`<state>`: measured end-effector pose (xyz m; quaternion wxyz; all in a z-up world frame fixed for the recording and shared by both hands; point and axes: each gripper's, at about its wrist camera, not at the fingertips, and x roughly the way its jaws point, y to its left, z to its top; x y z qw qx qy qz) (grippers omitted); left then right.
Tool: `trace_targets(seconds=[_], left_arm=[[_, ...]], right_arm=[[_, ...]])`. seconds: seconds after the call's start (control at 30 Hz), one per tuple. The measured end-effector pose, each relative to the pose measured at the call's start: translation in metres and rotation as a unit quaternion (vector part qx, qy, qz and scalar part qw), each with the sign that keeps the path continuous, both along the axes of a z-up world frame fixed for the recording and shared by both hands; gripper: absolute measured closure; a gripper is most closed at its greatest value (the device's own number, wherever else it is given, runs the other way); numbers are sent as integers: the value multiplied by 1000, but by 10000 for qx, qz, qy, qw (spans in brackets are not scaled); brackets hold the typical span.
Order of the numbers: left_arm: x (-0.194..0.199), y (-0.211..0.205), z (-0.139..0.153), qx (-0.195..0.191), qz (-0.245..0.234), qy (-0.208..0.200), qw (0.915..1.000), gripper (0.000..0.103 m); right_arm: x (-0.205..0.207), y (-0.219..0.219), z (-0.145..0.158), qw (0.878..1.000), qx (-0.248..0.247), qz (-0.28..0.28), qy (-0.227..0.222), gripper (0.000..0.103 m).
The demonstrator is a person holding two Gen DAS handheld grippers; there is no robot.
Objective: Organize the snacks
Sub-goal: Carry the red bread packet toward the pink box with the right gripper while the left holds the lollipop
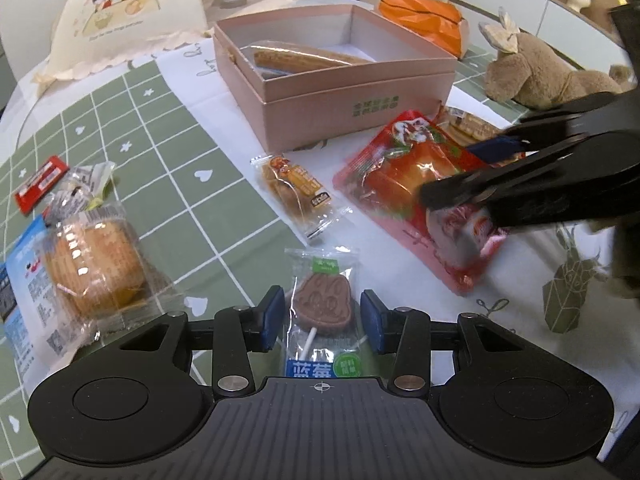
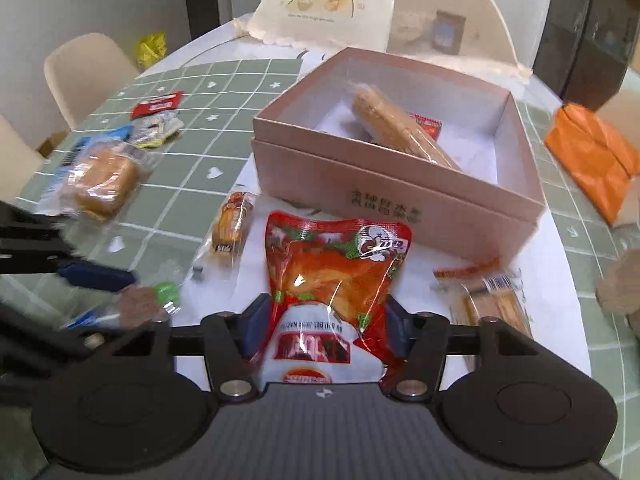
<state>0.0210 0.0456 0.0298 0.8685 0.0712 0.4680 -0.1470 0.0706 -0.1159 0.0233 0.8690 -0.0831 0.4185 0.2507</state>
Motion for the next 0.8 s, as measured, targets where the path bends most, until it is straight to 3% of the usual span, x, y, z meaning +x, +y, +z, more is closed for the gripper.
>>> trace_targets(seconds=[0.07,0.23,0.33,0.4,0.57,0.7,0.8], left_arm=[[0,-6,-1,142,-107,-93,9998,57],[-4,-9,-1,148,-214,-139,9996,62],[-7,-8,-1,126,-188,-131,9997,62],[-7,-3,0,113,-18,-89,9999,62],[-8,11,2,11,291,19,9996,62],[-9,12,2,3,344,-5,9994,61],[-10,10,1,50,334,-45,9994,60]], right_arm=[[-7,-17,8,9995,249,-144,138,74],[-18,-41,10,9981,374,-434,208,77],[-23,-45,5,9981,373,-442,220,64],[-27,-43,4,9979,462,-414,166,27],[-36,-7,-7,9993,-86,-291,-207,23],[-52,16,-20,9955,-656,190,-659,12],[-54,11,-26,9955,-349,425,-777,10]])
